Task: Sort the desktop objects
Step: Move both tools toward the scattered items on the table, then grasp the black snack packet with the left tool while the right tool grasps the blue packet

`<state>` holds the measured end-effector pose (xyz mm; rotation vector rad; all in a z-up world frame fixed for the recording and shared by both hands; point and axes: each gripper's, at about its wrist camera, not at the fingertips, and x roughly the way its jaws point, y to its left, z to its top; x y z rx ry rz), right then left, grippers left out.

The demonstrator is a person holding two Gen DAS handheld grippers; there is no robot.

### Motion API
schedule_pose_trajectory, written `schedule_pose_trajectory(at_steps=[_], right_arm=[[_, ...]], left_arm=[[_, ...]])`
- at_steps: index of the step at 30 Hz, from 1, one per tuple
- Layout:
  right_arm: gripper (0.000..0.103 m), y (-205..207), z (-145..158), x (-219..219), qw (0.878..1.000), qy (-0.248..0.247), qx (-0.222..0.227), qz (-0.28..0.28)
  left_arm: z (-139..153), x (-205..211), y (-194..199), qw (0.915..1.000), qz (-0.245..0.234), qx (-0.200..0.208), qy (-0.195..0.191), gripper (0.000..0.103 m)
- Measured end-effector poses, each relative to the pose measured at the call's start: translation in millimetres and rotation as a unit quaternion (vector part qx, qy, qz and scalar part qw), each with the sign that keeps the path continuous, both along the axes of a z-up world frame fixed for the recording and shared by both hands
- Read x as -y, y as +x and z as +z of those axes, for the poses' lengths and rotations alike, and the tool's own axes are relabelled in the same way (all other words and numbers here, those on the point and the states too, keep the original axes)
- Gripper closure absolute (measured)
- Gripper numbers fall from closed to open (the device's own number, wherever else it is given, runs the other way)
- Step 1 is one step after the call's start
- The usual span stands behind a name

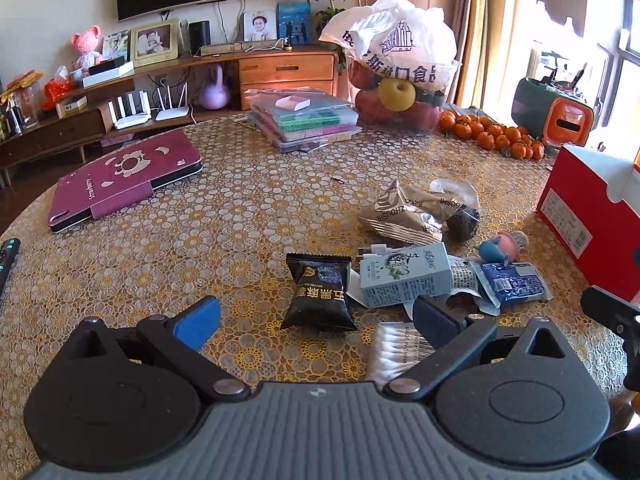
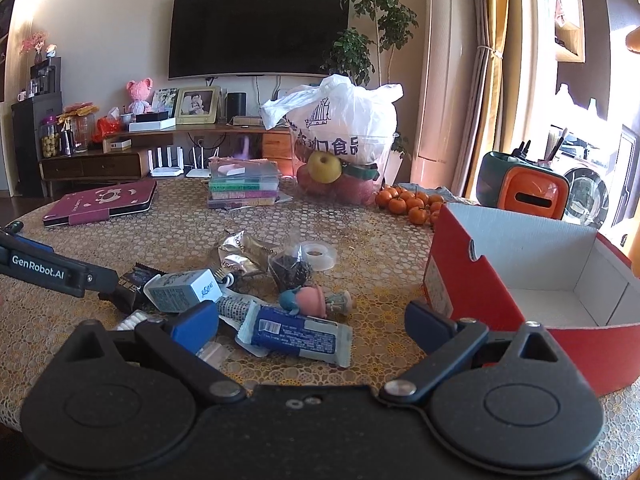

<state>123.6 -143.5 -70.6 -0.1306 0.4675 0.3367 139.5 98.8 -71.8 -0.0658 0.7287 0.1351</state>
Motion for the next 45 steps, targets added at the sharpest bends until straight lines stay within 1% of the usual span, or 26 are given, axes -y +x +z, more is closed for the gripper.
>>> schedule_pose_trajectory(at_steps=[14, 18, 26, 29, 36, 42, 44, 45], right_arm=[[0.005, 44, -30, -22, 0.999, -0.01, -0.037, -0.021], [0.007, 53, -37, -25, 0.998, -0.009, -0.048, -0.028], [0.007, 64, -45, -30, 0.998, -0.005, -0.062, -0.029], [0.0, 66, -47, -31, 0.998, 0.0, -0.062, -0.03], [0.0, 75, -54, -31, 0.996, 0.006, -0.08, -0.036], [0.0, 81, -62, -28, 0.994, 0.012, -0.098, -0.041], [0.001, 82, -64, -25, 0.993, 0.021, -0.104, -0.044], [0.001, 82, -64, -25, 0.993, 0.021, -0.106, -0.045]], left_arm=[[-22, -12, 25, 0.9999, -0.005, -0.013, 0.005, 0.001], [-27, -13, 30, 0.9999, -0.007, -0.012, 0.009, 0.001], [-32, -15, 37, 0.9998, -0.009, -0.015, 0.006, 0.001], [-34, -16, 40, 0.9998, -0.01, -0.016, 0.006, 0.001], [-40, -18, 45, 0.9998, -0.008, -0.019, 0.005, 0.001], [-45, -18, 48, 0.9997, -0.011, -0.022, 0.006, 0.003], [-45, -18, 49, 0.9997, -0.011, -0.021, 0.004, 0.005], [-46, -18, 49, 0.9997, -0.01, -0.021, 0.005, 0.008]])
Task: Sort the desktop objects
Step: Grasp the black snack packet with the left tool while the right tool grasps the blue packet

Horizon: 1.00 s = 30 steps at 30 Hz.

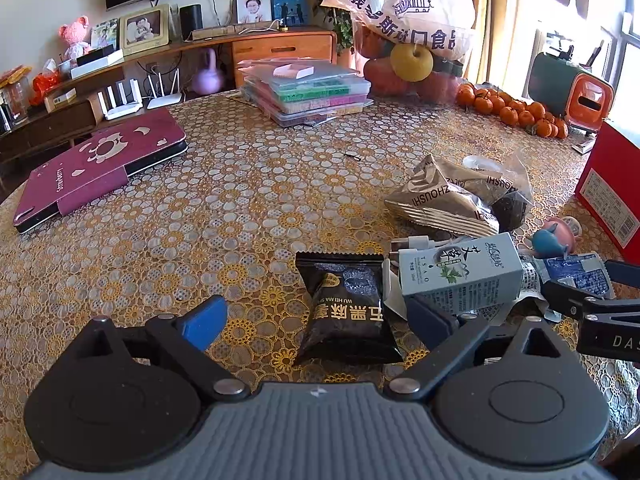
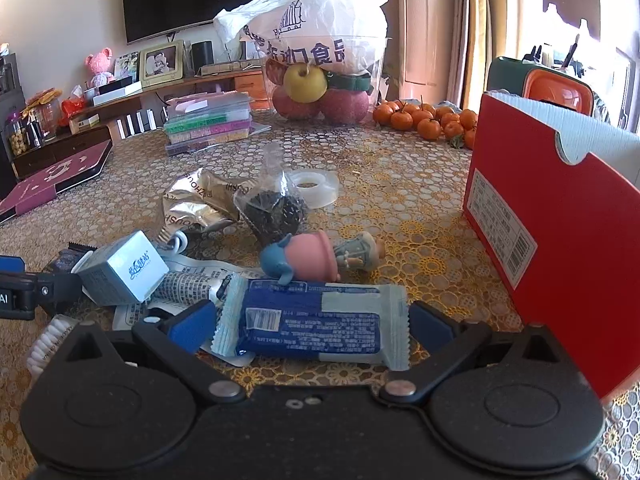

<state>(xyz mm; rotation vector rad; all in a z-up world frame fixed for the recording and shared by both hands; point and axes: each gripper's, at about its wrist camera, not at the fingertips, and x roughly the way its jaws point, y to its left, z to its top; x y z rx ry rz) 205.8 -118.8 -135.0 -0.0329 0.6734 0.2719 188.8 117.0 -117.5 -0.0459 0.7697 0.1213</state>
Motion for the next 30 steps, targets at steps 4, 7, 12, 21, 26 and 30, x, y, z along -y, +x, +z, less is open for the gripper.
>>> schedule_pose_trajectory(at_steps=[4, 7, 12, 21, 26, 30], right_arm=[[0.003, -0.5, 0.6, 1.9, 1.0, 0.005, 0.003, 0.0], [0.005, -0.6, 1.3, 3.7, 1.0, 0.008, 0.004, -0.001], [0.008, -2.1, 3.0, 4.5, 1.0, 0.007, 0.007, 0.006], [0.028, -4.4, 7.6, 6.9, 1.0, -0.002, 0.016, 0.011], [0.029, -6.2, 8.3, 6.7, 1.0, -0.007, 0.018, 0.014], [0.018, -4.1, 6.4, 5.8, 1.0, -0.007, 0.012, 0.008]], left_arm=[[-1.5, 0.0, 0.9, 1.0, -0.003, -0.002, -0.004, 0.015], [-2.9, 0.5, 2.0, 1.0, -0.004, -0.003, -0.004, 0.024], [-3.1, 1.7, 2.8, 0.9999, -0.01, -0.003, -0.006, 0.036], [-3.1, 4.4, 3.4, 0.9998, -0.013, -0.004, -0.016, 0.063], [-1.7, 3.3, 2.1, 0.9997, -0.008, -0.003, -0.021, 0.066], [-2.2, 2.4, 1.9, 0.9997, -0.009, -0.004, -0.02, 0.066]])
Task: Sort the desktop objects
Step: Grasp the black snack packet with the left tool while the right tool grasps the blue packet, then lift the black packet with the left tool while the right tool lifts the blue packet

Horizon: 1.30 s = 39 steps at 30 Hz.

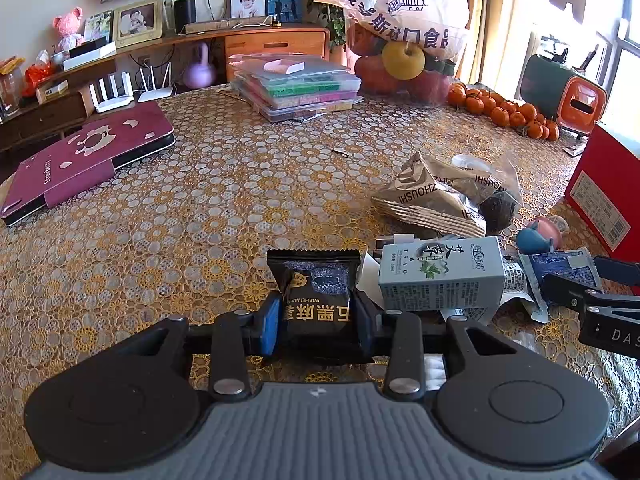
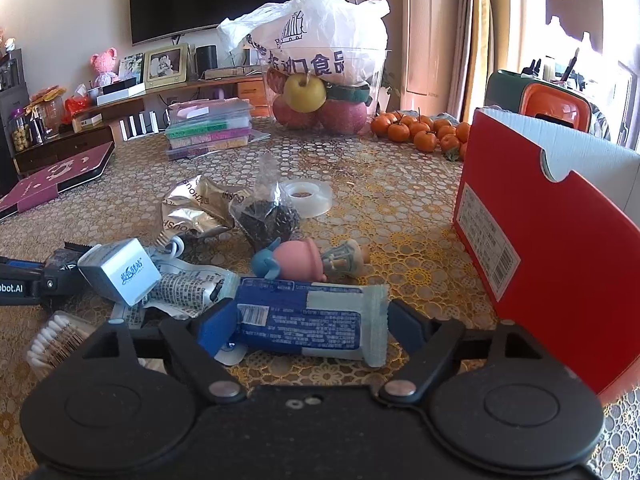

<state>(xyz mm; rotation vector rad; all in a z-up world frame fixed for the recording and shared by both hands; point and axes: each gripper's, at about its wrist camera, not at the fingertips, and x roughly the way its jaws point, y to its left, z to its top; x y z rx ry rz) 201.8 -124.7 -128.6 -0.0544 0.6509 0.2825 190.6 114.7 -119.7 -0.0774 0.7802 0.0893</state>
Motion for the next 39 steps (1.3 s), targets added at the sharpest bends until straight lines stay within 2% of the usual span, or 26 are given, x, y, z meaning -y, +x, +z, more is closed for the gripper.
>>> schedule_pose_trajectory(at_steps=[2, 6, 8, 13, 17, 19, 20, 23, 24, 25, 27, 29, 35, 39], right_arm=[[0.013, 2, -2, -1, 1.0, -0.001, -0.004, -0.002], [0.014, 1, -5, -3, 1.0, -0.003, 0.0, 0.0], [0.017, 1, -5, -1, 1.0, 0.002, 0.002, -0.001], [0.034, -2, 1, -1, 1.0, 0.0, 0.012, 0.003], [0.04, -4, 3, 0, 1.0, -0.005, 0.014, 0.0], [0.073, -6, 6, 0, 1.0, -0.005, 0.02, 0.008], [0.073, -7, 6, 0, 1.0, -0.011, 0.018, 0.007], [0.063, -7, 8, 2, 1.0, -0.009, 0.016, 0.005], [0.054, -7, 8, 4, 1.0, -0.008, 0.018, -0.002], [0.033, -8, 8, 6, 1.0, -0.004, 0.02, -0.007], [0.012, -9, 9, 12, 0.999, 0.011, 0.027, -0.02], [0.014, -4, 9, 14, 1.0, 0.021, 0.015, -0.016], [0.004, 8, -2, 13, 0.999, 0.037, -0.023, -0.025], [0.001, 8, -9, 7, 0.999, 0.018, -0.025, -0.024]], left_arm=[[0, 0, 0, 1.0, -0.001, 0.0, 0.002, 0.066], [0, 0, 0, 1.0, -0.001, 0.001, 0.002, 0.066], [0, 1, 0, 1.0, -0.001, 0.002, 0.003, 0.066], [1, 2, -1, 1.0, 0.003, 0.006, 0.004, 0.067], [5, 1, -5, 0.9999, 0.007, 0.012, 0.005, 0.067], [7, 0, -6, 0.9998, 0.008, 0.015, 0.005, 0.067], [8, 0, -7, 0.9998, 0.009, 0.015, 0.005, 0.067], [9, 0, -8, 0.9998, 0.008, 0.015, 0.005, 0.067], [9, 0, -8, 0.9998, 0.008, 0.016, 0.005, 0.067], [9, 0, -8, 0.9998, 0.008, 0.015, 0.006, 0.067], [9, 0, -9, 0.9999, 0.008, 0.014, 0.006, 0.067], [8, 0, -9, 0.9999, 0.008, 0.012, 0.006, 0.067], [5, -2, -9, 0.9999, 0.011, 0.008, 0.002, 0.067], [3, -3, -8, 0.9999, 0.012, 0.004, 0.0, 0.067]])
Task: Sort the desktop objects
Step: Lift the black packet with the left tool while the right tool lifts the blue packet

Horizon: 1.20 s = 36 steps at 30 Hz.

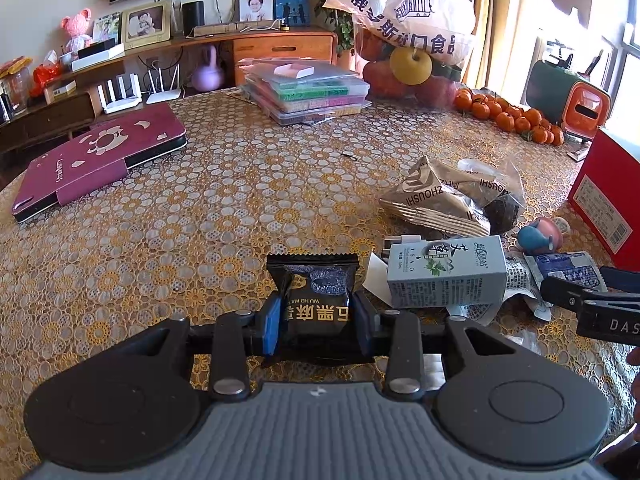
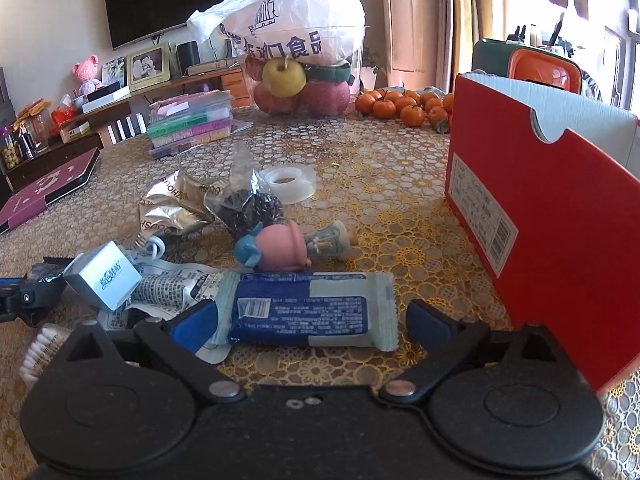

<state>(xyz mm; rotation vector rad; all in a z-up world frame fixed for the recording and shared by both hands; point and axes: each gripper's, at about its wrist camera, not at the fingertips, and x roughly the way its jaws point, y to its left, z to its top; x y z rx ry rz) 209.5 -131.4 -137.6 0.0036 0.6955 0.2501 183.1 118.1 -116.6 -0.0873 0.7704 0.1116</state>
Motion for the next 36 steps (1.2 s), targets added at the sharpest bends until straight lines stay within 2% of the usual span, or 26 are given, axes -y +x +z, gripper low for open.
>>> schedule_pose_trajectory(at_steps=[3, 5, 7, 8, 11, 14, 16, 18, 22, 24, 28, 36], right_arm=[[0.001, -2, -2, -4, 1.0, -0.014, 0.008, 0.006], [0.009, -4, -1, -4, 1.0, -0.013, 0.015, 0.015], [0.025, -5, 0, -5, 1.0, -0.015, 0.02, 0.018], [0.029, -5, 1, -4, 1.0, -0.011, 0.021, 0.018], [0.033, -6, 4, -2, 1.0, -0.008, 0.02, 0.015], [0.04, -9, 9, 0, 0.999, -0.003, 0.03, 0.011], [0.05, -10, 12, 0, 0.999, -0.004, 0.029, 0.012], [0.052, -12, 12, 1, 0.999, -0.006, 0.032, 0.014], [0.072, -19, 19, 6, 0.999, 0.011, 0.038, 0.012], [0.078, -22, 25, 7, 0.999, 0.014, 0.042, 0.016], [0.087, -29, 34, 10, 0.998, 0.016, 0.05, 0.021], [0.089, -43, 49, 17, 0.998, 0.015, 0.062, 0.026]], left_arm=[[-1, -1, 0, 1.0, 0.001, -0.002, -0.002, 0.067], [-1, 0, 0, 1.0, 0.0, -0.001, -0.001, 0.067], [-2, 0, 0, 1.0, 0.0, -0.001, 0.0, 0.067], [-2, 0, 0, 1.0, 0.0, -0.001, 0.0, 0.067], [-1, 0, 0, 1.0, 0.001, 0.0, 0.0, 0.067], [1, 0, -1, 1.0, 0.002, 0.004, 0.001, 0.067], [3, 1, -2, 1.0, 0.001, 0.007, 0.003, 0.067], [6, 1, -4, 0.9999, 0.001, 0.01, 0.003, 0.067], [12, 2, -8, 0.9998, 0.002, 0.018, 0.003, 0.068], [16, 3, -10, 0.9998, 0.001, 0.021, 0.004, 0.068], [27, 7, -15, 0.9996, -0.003, 0.029, 0.006, 0.068], [48, 18, -27, 0.999, -0.016, 0.041, 0.009, 0.068]])
